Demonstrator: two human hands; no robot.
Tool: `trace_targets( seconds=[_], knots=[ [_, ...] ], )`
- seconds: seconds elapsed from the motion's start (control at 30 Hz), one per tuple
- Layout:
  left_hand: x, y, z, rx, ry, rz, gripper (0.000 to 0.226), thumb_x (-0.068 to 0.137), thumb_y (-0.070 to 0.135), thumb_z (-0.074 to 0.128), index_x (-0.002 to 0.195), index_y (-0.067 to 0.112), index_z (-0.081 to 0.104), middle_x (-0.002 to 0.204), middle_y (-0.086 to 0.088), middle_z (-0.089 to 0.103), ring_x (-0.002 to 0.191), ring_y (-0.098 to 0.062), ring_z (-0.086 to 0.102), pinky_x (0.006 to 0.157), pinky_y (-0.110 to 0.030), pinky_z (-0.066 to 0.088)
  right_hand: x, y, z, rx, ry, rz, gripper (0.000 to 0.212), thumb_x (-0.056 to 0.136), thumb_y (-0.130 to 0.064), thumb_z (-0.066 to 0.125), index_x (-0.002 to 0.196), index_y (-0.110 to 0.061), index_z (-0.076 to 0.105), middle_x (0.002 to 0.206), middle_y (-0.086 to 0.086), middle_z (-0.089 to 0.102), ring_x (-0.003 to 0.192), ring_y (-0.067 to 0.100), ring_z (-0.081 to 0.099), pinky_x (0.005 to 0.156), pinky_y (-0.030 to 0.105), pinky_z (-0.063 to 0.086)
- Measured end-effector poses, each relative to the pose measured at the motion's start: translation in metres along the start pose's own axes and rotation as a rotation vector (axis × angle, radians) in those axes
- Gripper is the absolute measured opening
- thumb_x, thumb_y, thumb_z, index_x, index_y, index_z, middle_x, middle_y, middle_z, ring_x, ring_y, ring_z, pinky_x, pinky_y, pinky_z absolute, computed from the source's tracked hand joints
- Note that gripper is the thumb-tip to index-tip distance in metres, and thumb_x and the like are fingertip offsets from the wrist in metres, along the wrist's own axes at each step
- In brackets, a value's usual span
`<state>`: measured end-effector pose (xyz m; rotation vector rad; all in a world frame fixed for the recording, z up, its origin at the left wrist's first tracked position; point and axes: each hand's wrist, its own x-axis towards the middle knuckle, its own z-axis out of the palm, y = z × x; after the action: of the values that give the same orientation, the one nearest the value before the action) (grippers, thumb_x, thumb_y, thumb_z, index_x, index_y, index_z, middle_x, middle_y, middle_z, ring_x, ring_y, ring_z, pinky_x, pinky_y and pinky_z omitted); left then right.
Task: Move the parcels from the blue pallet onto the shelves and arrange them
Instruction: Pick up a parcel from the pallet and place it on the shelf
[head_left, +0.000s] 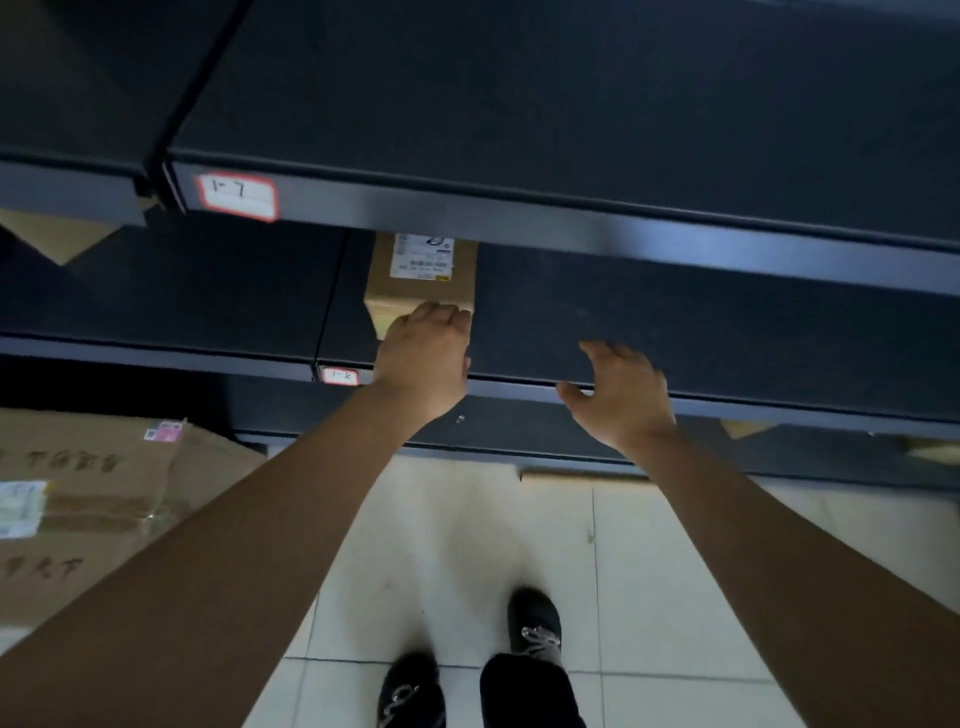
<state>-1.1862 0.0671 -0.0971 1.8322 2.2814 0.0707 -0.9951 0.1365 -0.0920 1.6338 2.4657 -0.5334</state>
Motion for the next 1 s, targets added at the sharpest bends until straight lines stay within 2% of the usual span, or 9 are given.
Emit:
trace_targets(
  seconds=[0.27, 0.37, 0.57, 0.77, 0.93, 1.0],
  knots=[
    [-0.028, 0.074, -0.038, 0.111, -0.078, 0.284, 0.049, 0.096, 0.023, 0.050, 0.141, 0.010, 0.039, 0.140, -0.006, 0.048, 0.129, -0.025, 0.042, 0.103, -0.037, 0.040, -0.097, 0.040, -0.042, -0.030, 0.020, 0.225, 0.061, 0.093, -0.043, 0.054, 0.146, -0.021, 0.034, 0.146, 0.005, 0.042, 0.136, 0.027, 0.036, 0.111, 0.043, 0.028],
    [-0.040, 0.115, -0.058, 0.146, -0.084, 0.393, 0.049, 0.097, 0.026, 0.049, 0.142, 0.011, 0.038, 0.141, -0.005, 0.047, 0.130, -0.024, 0.041, 0.101, -0.037, 0.039, -0.140, 0.063, -0.061, -0.023, 0.035, 0.323, 0.056, 0.092, -0.042, 0.054, 0.142, -0.020, 0.040, 0.144, 0.005, 0.044, 0.133, 0.027, 0.038, 0.110, 0.041, 0.029],
    [-0.067, 0.209, -0.091, 0.167, -0.074, 0.600, 0.042, 0.096, 0.028, 0.050, 0.135, 0.013, 0.044, 0.136, -0.003, 0.051, 0.126, -0.023, 0.045, 0.098, -0.036, 0.040, -0.231, 0.116, -0.105, -0.003, 0.067, 0.491, 0.057, 0.092, -0.042, 0.055, 0.143, -0.023, 0.038, 0.147, 0.006, 0.043, 0.137, 0.028, 0.034, 0.111, 0.042, 0.028],
    [-0.108, 0.313, -0.129, 0.158, -0.049, 0.770, 0.035, 0.095, 0.028, 0.053, 0.127, 0.014, 0.049, 0.126, -0.002, 0.056, 0.119, -0.023, 0.049, 0.094, -0.035, 0.041, -0.327, 0.177, -0.147, 0.002, 0.123, 0.631, 0.052, 0.092, -0.043, 0.055, 0.138, -0.021, 0.044, 0.137, 0.004, 0.050, 0.129, 0.026, 0.041, 0.105, 0.040, 0.033],
    [-0.155, 0.399, -0.158, 0.177, -0.012, 0.899, 0.025, 0.094, 0.028, 0.053, 0.115, 0.014, 0.052, 0.119, -0.003, 0.058, 0.112, -0.024, 0.052, 0.085, -0.036, 0.042, -0.412, 0.226, -0.177, 0.006, 0.189, 0.731, 0.053, 0.092, -0.044, 0.054, 0.139, -0.021, 0.042, 0.137, 0.006, 0.050, 0.128, 0.027, 0.042, 0.104, 0.041, 0.035],
    [-0.175, 0.432, -0.167, 0.175, -0.004, 0.946, 0.027, 0.095, 0.029, 0.053, 0.117, 0.013, 0.051, 0.120, -0.004, 0.057, 0.113, -0.024, 0.052, 0.086, -0.036, 0.042, -0.446, 0.245, -0.187, 0.005, 0.201, 0.773, 0.052, 0.092, -0.044, 0.054, 0.137, -0.019, 0.044, 0.136, 0.007, 0.050, 0.128, 0.028, 0.042, 0.103, 0.041, 0.036]
  ],
)
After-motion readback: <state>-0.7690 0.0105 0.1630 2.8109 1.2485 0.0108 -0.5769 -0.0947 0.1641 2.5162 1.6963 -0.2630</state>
